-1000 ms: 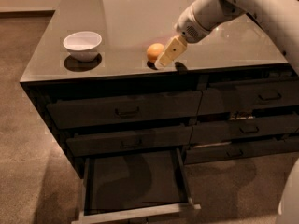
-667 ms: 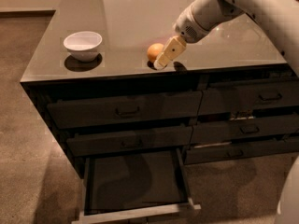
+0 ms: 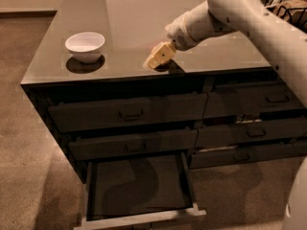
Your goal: Place orange into bottom drawer
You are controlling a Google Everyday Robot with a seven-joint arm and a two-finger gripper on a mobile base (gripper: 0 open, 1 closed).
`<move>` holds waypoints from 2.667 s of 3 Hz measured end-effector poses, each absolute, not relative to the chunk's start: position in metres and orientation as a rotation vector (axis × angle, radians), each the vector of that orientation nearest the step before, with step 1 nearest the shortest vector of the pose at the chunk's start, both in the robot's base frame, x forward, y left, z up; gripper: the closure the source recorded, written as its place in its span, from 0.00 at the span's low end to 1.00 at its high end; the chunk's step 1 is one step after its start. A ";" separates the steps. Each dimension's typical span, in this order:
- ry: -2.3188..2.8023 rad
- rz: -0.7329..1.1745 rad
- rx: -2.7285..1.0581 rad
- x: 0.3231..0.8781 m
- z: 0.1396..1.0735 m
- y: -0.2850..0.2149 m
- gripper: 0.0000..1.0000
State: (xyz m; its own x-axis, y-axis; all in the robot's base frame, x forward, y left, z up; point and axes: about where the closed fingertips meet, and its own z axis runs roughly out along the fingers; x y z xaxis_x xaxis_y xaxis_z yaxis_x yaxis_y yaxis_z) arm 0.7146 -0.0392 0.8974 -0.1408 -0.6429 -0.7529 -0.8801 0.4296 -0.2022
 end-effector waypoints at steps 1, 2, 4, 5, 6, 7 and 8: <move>1.859 0.411 -1.272 0.728 0.887 -0.023 0.00; 1.887 0.459 -1.231 0.738 0.872 -0.022 0.00; 1.891 0.559 -1.113 0.749 0.855 -0.036 0.16; 1.852 0.589 -1.086 0.749 0.858 -0.040 0.39; 1.807 0.620 -1.087 0.747 0.863 -0.040 0.62; 1.710 0.659 -1.143 0.723 0.878 -0.041 0.85; 1.537 0.660 -1.222 0.654 0.902 -0.061 1.00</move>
Offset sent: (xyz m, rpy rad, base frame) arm 0.0438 0.0065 -0.0525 0.1374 0.1226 -0.0735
